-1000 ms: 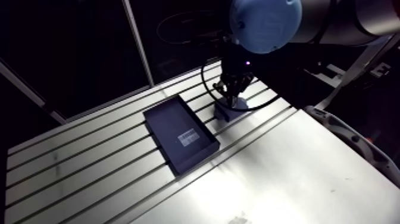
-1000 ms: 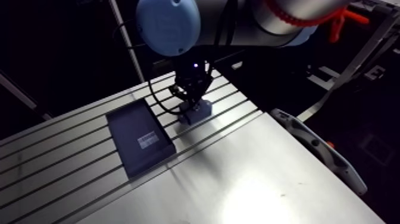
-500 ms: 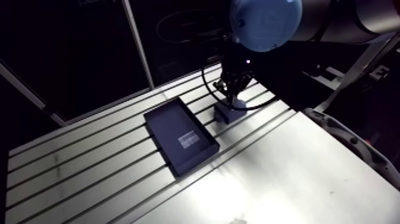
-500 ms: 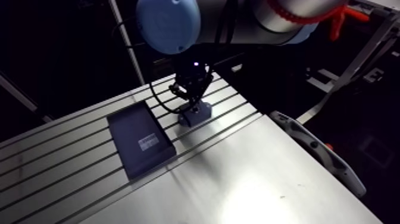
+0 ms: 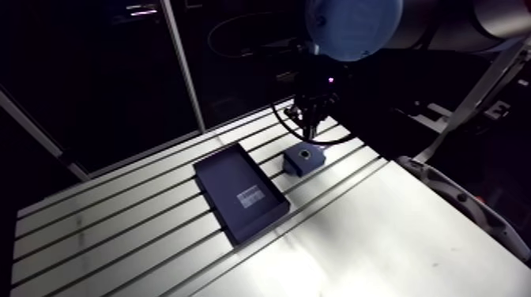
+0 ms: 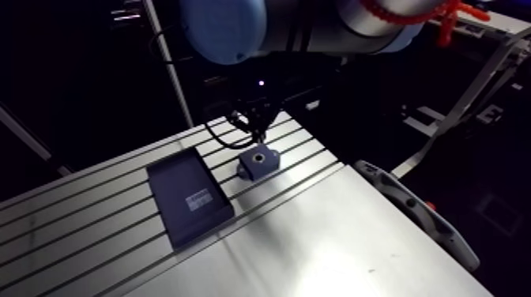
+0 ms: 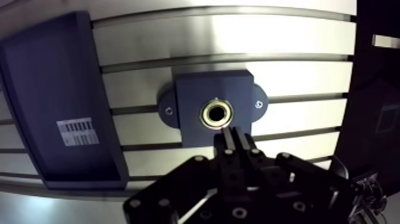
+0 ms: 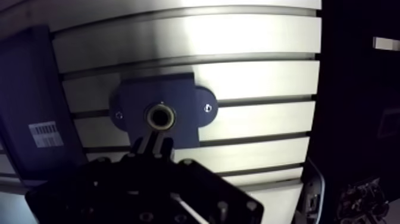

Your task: Pick up the bearing and press it into the housing until flush.

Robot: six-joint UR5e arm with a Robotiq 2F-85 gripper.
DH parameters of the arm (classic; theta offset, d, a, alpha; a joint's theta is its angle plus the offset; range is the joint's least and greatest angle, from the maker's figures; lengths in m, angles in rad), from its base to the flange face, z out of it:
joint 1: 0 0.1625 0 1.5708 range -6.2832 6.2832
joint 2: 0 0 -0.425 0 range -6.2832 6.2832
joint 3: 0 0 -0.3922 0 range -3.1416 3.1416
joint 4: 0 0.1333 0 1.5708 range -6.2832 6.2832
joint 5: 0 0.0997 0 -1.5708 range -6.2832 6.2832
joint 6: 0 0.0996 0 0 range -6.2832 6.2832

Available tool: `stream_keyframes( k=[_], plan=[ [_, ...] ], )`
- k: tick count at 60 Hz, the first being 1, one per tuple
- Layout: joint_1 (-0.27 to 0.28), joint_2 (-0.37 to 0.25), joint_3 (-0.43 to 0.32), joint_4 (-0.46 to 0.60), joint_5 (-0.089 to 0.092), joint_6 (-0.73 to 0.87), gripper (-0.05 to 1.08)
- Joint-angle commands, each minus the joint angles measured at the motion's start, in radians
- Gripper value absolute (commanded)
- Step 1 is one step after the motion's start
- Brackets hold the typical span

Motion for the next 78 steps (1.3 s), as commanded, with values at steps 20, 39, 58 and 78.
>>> stream_keyframes(
  k=[20, 39, 58, 78],
  plan=[
    [0.010, -0.138, -0.082, 0.251, 0.008, 0.046, 0.01],
    [0.102, -0.193, -0.169, 0.412, 0.042, 0.155, 0.01],
    [0.216, -0.261, -0.251, 0.547, 0.046, 0.226, 0.01],
    [0.246, -0.353, -0.296, 0.662, 0.051, 0.227, 0.01]
  ],
)
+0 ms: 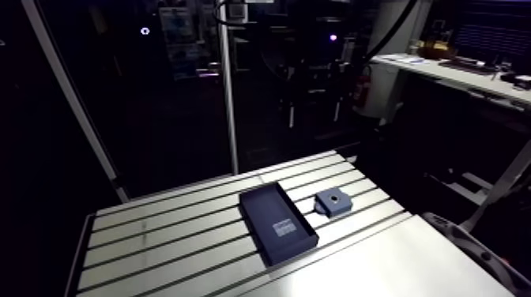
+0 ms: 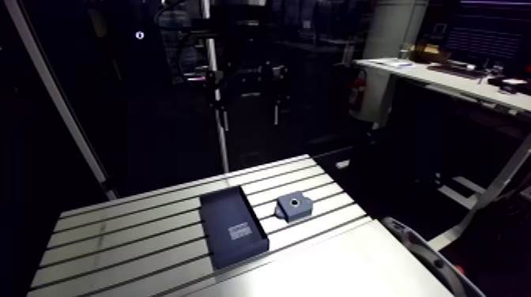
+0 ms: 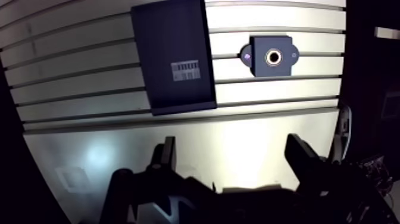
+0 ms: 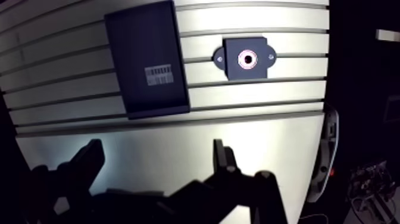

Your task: Pick up the bearing and press it into the housing until flush.

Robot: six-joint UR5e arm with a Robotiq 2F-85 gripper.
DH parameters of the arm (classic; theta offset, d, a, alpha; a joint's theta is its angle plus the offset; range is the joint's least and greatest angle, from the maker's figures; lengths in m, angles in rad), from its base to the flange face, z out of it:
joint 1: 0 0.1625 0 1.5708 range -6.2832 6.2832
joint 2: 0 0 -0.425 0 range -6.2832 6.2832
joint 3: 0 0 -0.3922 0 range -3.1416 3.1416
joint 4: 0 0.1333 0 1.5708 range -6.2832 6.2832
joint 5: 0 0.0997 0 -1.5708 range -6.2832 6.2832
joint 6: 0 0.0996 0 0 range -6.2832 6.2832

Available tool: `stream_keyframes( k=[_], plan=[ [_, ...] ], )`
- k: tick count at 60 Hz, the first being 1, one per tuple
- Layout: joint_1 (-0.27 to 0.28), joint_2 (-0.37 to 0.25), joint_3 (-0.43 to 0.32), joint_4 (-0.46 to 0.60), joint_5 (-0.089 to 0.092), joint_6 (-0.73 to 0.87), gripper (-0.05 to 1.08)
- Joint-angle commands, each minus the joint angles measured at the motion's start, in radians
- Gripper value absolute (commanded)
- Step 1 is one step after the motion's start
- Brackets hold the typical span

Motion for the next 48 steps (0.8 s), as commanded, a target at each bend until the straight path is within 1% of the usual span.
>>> stream_keyframes(
  k=[1, 4, 9, 12, 21, 29, 31, 32, 33, 34, 36, 48],
  plan=[
    [0.072, -0.113, -0.067, 0.155, 0.009, 0.035, 0.01],
    [0.078, -0.121, -0.066, 0.160, 0.011, 0.043, 0.01],
    [0.105, -0.134, -0.064, 0.163, 0.010, 0.075, 0.01],
    [0.111, -0.135, -0.065, 0.163, 0.007, 0.082, 0.01],
    [0.124, -0.131, -0.065, 0.163, 0.013, 0.090, 0.01],
    [0.151, -0.119, -0.071, 0.158, 0.013, 0.096, 0.01],
    [0.155, -0.114, -0.074, 0.158, 0.012, 0.106, 0.01],
    [0.159, -0.111, -0.077, 0.158, 0.006, 0.119, 0.01],
    [0.159, -0.111, -0.077, 0.158, 0.006, 0.119, 0.01],
    [0.164, -0.108, -0.081, 0.156, -0.001, 0.132, 0.01],
    [0.167, -0.106, -0.086, 0.153, -0.004, 0.141, 0.01],
    [0.172, -0.096, -0.095, 0.126, 0.001, 0.149, 0.01]
  ],
)
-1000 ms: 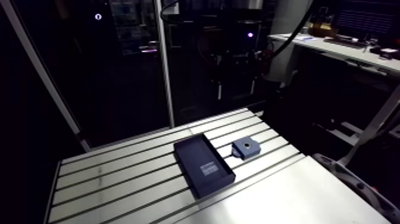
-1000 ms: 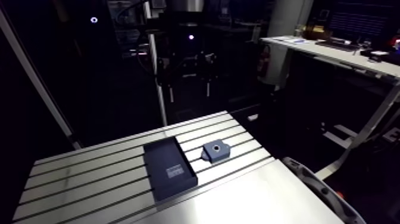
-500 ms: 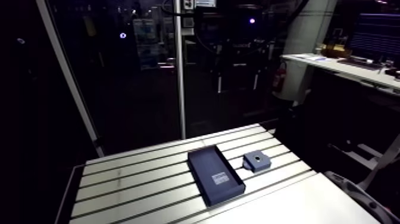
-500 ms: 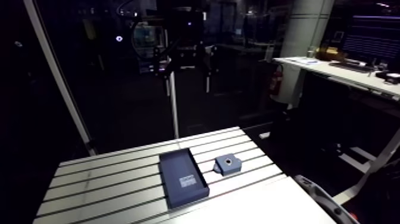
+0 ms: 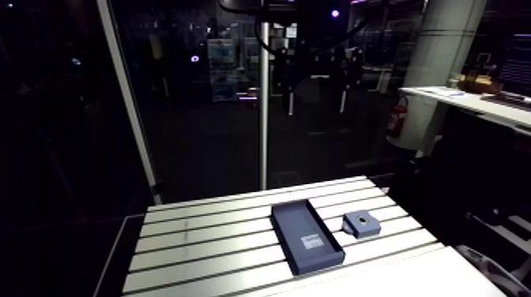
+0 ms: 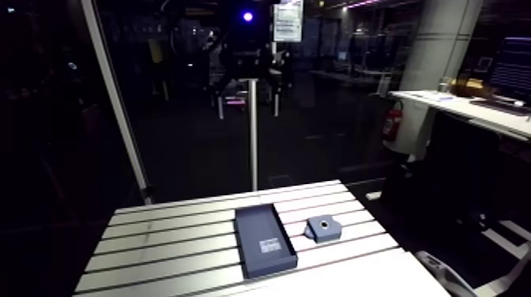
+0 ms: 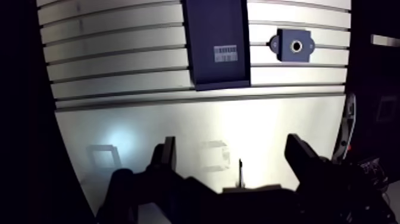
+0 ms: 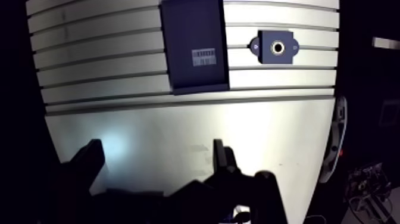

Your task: Pick up the bearing and press it into the housing until flush.

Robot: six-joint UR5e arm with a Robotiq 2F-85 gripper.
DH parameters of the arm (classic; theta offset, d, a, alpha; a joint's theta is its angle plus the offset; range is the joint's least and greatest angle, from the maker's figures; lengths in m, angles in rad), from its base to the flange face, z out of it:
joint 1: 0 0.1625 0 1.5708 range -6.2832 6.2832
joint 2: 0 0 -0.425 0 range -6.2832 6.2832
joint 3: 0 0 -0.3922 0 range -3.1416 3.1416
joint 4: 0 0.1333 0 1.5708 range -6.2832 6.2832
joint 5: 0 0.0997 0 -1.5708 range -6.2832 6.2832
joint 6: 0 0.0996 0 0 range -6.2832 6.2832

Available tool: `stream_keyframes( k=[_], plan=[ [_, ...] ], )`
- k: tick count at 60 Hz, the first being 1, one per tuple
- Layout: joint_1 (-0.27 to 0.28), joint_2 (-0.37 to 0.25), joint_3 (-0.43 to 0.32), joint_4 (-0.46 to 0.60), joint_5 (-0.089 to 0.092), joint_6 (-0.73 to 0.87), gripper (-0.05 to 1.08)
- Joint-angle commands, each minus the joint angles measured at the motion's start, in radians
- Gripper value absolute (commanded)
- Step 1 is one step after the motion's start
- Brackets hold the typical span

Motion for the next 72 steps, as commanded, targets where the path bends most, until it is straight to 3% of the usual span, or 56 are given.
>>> stream_keyframes(
  k=[1, 32, 36, 37, 38, 39, 40, 41, 46, 72],
  plan=[
    [0.015, 0.013, -0.011, -0.035, -0.003, 0.021, 0.01],
    [0.016, 0.036, -0.037, -0.072, 0.009, 0.019, 0.01],
    [0.017, 0.037, -0.044, -0.071, 0.030, 0.019, 0.01],
    [0.017, 0.039, -0.047, -0.071, 0.046, 0.019, 0.01],
    [0.017, 0.039, -0.047, -0.071, 0.046, 0.019, 0.01],
    [0.017, 0.039, -0.049, -0.071, 0.062, 0.020, 0.01],
    [0.017, 0.039, -0.049, -0.071, 0.062, 0.020, 0.01],
    [0.017, 0.040, -0.051, -0.071, 0.074, 0.020, 0.01],
    [0.019, 0.045, -0.051, -0.071, 0.087, 0.020, 0.01],
    [0.084, 0.068, -0.054, -0.072, 0.065, 0.039, 0.01]
  ],
)
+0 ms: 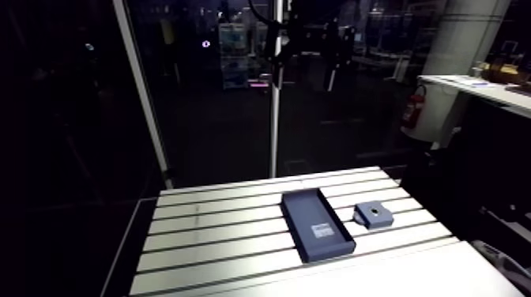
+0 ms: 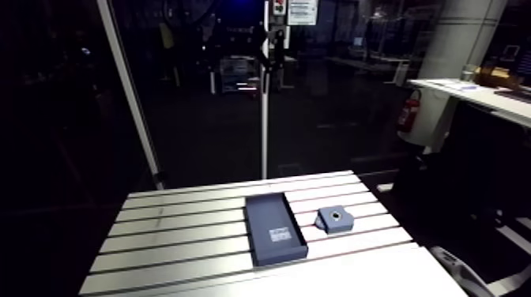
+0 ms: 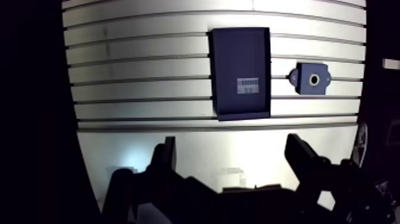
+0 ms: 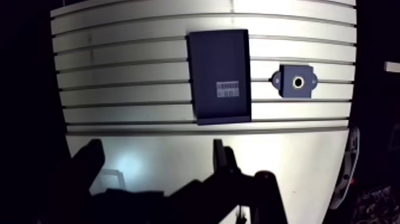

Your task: Pick up the bearing and press it into the housing until flush.

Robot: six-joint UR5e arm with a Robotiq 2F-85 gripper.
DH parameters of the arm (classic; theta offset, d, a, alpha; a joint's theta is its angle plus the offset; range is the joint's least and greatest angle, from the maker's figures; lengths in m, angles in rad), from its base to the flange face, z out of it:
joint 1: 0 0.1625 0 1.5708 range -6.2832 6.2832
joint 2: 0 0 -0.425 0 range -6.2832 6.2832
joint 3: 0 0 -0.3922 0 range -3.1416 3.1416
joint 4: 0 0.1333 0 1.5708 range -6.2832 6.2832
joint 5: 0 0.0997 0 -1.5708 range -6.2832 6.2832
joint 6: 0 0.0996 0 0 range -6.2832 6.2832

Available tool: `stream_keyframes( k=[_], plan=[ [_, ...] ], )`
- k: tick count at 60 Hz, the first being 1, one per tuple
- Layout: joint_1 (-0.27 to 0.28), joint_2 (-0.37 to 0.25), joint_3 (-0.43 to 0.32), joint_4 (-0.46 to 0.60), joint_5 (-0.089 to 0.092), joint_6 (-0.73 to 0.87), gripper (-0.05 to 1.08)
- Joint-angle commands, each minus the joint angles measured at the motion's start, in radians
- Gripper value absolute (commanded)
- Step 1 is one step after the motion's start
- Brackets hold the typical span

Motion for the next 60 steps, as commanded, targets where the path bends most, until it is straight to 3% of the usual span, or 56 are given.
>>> stream_keyframes(
  k=[1, 26, 60],
  plan=[
    [0.038, 0.013, -0.002, -0.001, -0.009, 0.014, 0.01],
    [0.074, 0.028, -0.004, -0.014, -0.043, 0.037, 0.01],
    [0.075, 0.034, -0.005, -0.016, -0.042, 0.030, 0.01]
  ],
)
